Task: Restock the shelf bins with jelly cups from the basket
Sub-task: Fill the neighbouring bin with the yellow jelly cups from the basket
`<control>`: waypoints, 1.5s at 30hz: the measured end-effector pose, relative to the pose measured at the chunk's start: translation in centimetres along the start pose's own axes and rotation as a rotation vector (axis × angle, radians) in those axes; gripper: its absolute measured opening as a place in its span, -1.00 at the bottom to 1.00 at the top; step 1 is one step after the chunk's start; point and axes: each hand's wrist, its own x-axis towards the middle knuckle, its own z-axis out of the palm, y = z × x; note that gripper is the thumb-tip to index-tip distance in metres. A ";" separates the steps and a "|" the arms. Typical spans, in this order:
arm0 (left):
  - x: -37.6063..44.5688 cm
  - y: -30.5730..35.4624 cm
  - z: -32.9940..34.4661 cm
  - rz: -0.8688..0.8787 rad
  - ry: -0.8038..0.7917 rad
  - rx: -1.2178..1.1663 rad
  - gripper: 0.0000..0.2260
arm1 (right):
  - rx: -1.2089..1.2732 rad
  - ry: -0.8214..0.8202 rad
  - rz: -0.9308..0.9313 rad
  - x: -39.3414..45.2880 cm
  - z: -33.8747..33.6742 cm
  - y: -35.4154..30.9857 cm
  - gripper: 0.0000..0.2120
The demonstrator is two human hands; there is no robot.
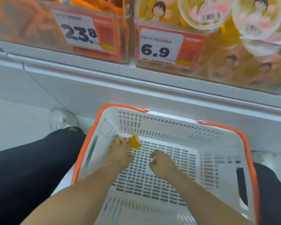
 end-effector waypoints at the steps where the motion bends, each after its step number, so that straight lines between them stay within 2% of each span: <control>1: 0.4 -0.1 0.5 0.004 0.085 -0.057 -0.50 | 0.023 0.045 0.003 0.7 0.0 -0.8 -0.82; 2: 0.7 -0.2 0.9 0.000 0.152 -0.128 -0.62 | 0.065 0.085 0.015 1.4 0.0 -1.6 -0.87; 4: 1.0 -0.3 1.0 -0.014 0.195 -0.260 -0.72 | 0.180 0.150 0.043 2.6 0.2 -2.9 -0.86; 6: 1.2 -0.6 0.8 -0.038 0.159 -0.335 -0.71 | 0.329 0.198 0.112 3.8 0.2 -4.0 -0.66; 7: 1.4 -0.9 0.3 -0.018 0.118 -0.316 -0.73 | 0.435 0.194 0.164 4.6 0.1 -4.4 -0.51; 9: 1.2 -1.4 -1.3 0.058 -0.069 -0.134 -0.84 | 0.692 0.177 0.279 6.3 0.3 -5.2 -0.21; 11: 0.4 -1.8 -3.4 0.106 -0.294 -0.079 -0.84 | 0.876 0.169 0.377 7.6 0.8 -6.3 -0.09; 12: 0.1 -2.0 -4.1 0.103 -0.384 -0.087 -0.78 | 0.920 0.168 0.381 8.1 1.2 -6.6 -0.17; 14: -0.9 -2.2 -5.4 0.053 -0.527 -0.190 -0.69 | 0.908 0.215 0.334 8.1 2.1 -6.8 -0.54; 15: -1.4 -2.1 -5.8 0.037 -0.569 -0.296 -0.69 | 0.919 0.232 0.306 7.8 2.6 -6.6 -0.60; 18: -3.5 -1.6 -7.0 -0.017 -0.685 -0.699 -0.84 | 1.053 0.188 0.266 5.7 3.0 -5.6 -0.53; 22: -5.5 -1.8 -8.3 -0.099 -0.822 -1.235 -0.69 | 1.048 0.201 0.094 1.2 -0.3 -5.4 -0.51; 25: -8.1 0.1 -11.7 -0.005 -0.747 -1.303 -0.75 | 0.932 0.181 -0.130 -3.8 -5.4 -6.7 -0.53; 28: -11.4 3.8 -15.8 0.128 -0.637 -1.234 -0.62 | 0.782 0.197 -0.304 -9.7 -10.1 -8.2 -0.61; 33: -17.7 9.7 -22.8 0.599 -0.224 -0.805 -0.56 | 0.610 0.216 -0.488 -20.6 -15.4 -9.9 -0.60; 35: -20.6 11.5 -25.7 0.720 -0.133 -0.751 -0.56 | 0.631 0.181 -0.533 -24.6 -17.1 -10.3 -0.52; 38: -23.7 13.7 -29.3 0.866 -0.157 -0.736 -0.66 | 0.799 0.122 -0.595 -28.7 -19.7 -9.6 -0.47; 41: -25.4 15.5 -31.5 0.891 -0.233 -0.754 -0.70 | 0.908 0.046 -0.712 -30.4 -22.4 -8.0 -0.49; 43: -25.1 16.7 -32.1 0.889 -0.214 -0.794 -0.63 | 0.898 0.061 -0.734 -30.8 -23.9 -7.4 -0.59; 45: -24.0 17.9 -32.1 0.839 -0.163 -0.849 -0.53 | 0.945 0.145 -0.747 -30.7 -25.3 -7.2 -0.75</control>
